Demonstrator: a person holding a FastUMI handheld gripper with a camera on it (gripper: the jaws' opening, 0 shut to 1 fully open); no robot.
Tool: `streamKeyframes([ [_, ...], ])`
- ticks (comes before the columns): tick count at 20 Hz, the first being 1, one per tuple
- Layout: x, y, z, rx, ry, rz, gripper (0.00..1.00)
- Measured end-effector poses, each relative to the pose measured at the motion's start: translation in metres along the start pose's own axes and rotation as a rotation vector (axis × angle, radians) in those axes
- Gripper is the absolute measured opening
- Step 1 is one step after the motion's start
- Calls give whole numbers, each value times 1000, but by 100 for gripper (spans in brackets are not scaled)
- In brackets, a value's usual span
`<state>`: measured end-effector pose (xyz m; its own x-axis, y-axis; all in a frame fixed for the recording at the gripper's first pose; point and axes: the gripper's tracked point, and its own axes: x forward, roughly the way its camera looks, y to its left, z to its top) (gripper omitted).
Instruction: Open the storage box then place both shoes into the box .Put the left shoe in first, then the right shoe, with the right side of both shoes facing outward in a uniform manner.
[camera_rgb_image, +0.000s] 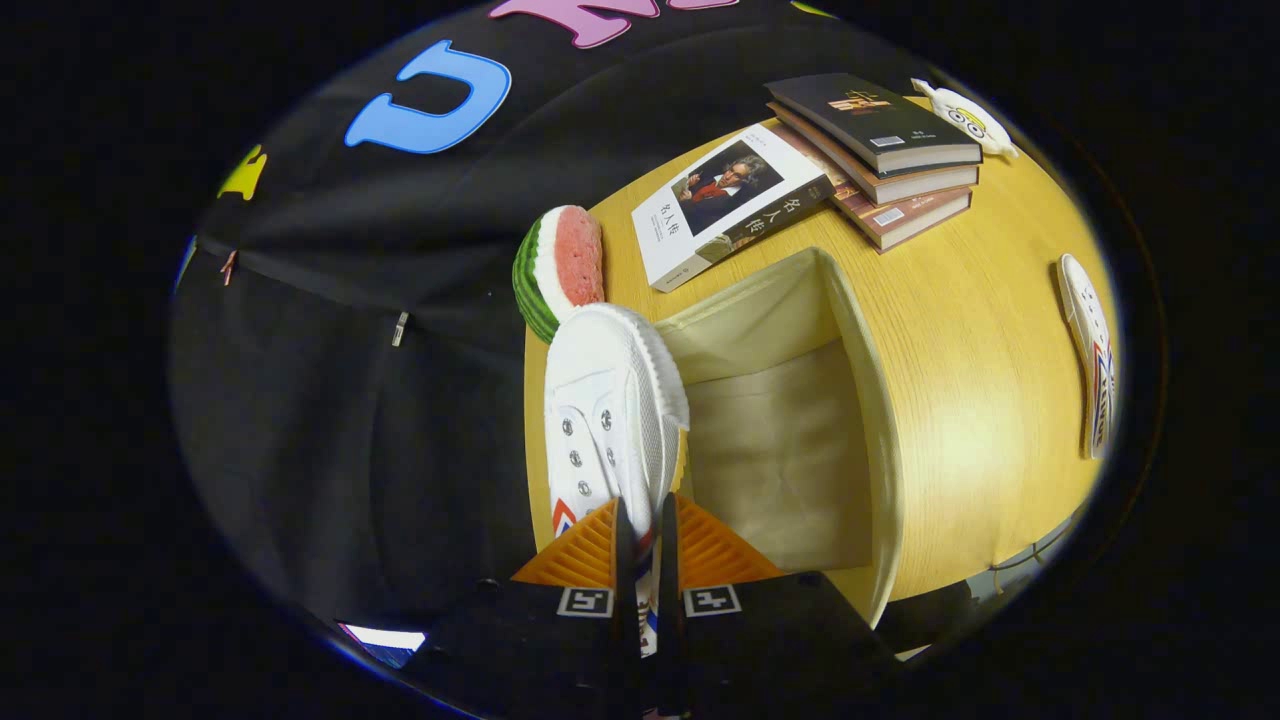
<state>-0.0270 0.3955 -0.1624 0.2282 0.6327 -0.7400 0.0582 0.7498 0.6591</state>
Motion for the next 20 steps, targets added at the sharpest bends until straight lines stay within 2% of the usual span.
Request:
streamKeyframes([
  [2, -12, 25, 1, 21, 4, 88, 35],
  [5, -30, 20, 22, -87, -79, 64, 99],
  [8, -62, 7, 46, -175, -166, 38, 99],
  [11, -105, -32, 76, -198, -246, -3, 99],
  [16, -170, -149, 116, -231, -331, -167, 99],
  [17, -196, -177, 127, -227, -345, -208, 99],
  [20, -226, -247, 142, -176, -362, -283, 99],
])
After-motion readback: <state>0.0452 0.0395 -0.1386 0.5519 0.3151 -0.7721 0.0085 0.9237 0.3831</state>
